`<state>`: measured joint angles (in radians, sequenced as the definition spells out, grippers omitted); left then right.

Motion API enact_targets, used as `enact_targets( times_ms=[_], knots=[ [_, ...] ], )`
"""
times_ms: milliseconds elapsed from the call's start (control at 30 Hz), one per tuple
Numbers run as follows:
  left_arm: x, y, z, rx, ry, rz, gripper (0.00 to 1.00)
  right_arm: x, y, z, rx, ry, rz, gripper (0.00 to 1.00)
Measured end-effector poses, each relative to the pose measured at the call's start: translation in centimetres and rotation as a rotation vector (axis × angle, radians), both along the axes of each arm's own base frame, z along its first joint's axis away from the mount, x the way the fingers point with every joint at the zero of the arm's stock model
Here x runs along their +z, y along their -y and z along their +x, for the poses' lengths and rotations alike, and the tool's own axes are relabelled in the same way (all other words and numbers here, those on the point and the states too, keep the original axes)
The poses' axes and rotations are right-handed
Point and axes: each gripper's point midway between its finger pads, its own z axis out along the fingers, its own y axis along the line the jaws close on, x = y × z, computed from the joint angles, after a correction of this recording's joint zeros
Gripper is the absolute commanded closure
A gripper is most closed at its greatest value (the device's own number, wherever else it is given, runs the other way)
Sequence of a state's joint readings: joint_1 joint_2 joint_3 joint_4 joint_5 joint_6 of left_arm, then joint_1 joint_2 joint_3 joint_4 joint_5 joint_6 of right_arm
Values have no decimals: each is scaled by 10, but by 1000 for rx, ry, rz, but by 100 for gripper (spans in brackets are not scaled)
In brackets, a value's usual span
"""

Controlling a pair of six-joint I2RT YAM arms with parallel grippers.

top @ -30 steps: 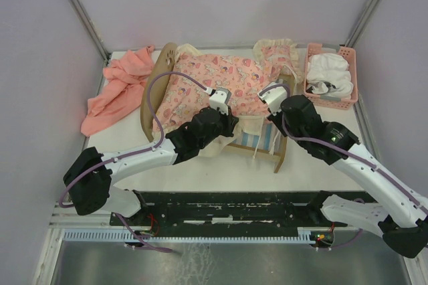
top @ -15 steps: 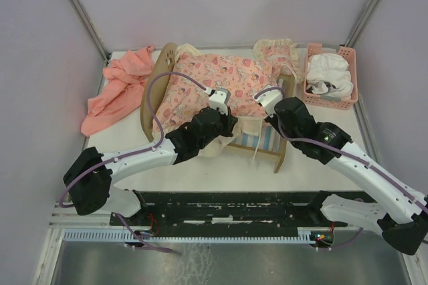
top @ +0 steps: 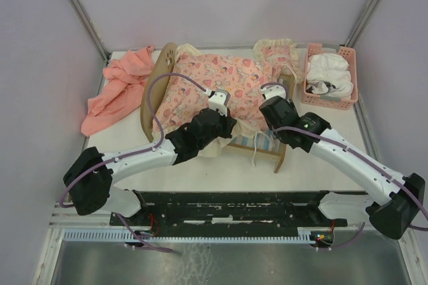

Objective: Set up the pet bed

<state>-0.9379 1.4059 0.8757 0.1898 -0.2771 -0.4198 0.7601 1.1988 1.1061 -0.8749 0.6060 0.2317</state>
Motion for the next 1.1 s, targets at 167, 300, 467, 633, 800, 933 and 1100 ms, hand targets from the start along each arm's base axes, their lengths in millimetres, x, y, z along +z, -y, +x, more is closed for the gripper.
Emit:
enact_targets(
  times_ms=[167, 300, 467, 633, 800, 933, 1100],
  knots=[
    [-2, 2, -3, -17, -5, -4, 97, 15, 25, 12, -165, 47, 97, 46],
    [-8, 3, -6, -35, -13, -4, 97, 10, 44, 18, -273, 40, 158, 47],
    [-14, 5, -12, -68, -22, -11, 97, -22, 36, 14, -281, -33, 233, 48],
    [-18, 8, -17, -102, -25, -26, 97, -37, 17, 16, -256, -66, 320, 50],
    [-21, 10, -22, -127, -29, -35, 97, -54, 9, 15, -246, -124, 331, 60],
    [-27, 10, -26, -145, -37, -34, 97, -57, 12, 17, -258, -127, 326, 78],
    [-27, 5, -33, -153, -35, -38, 97, -56, 2, 24, -244, -116, 371, 82]
  ],
)
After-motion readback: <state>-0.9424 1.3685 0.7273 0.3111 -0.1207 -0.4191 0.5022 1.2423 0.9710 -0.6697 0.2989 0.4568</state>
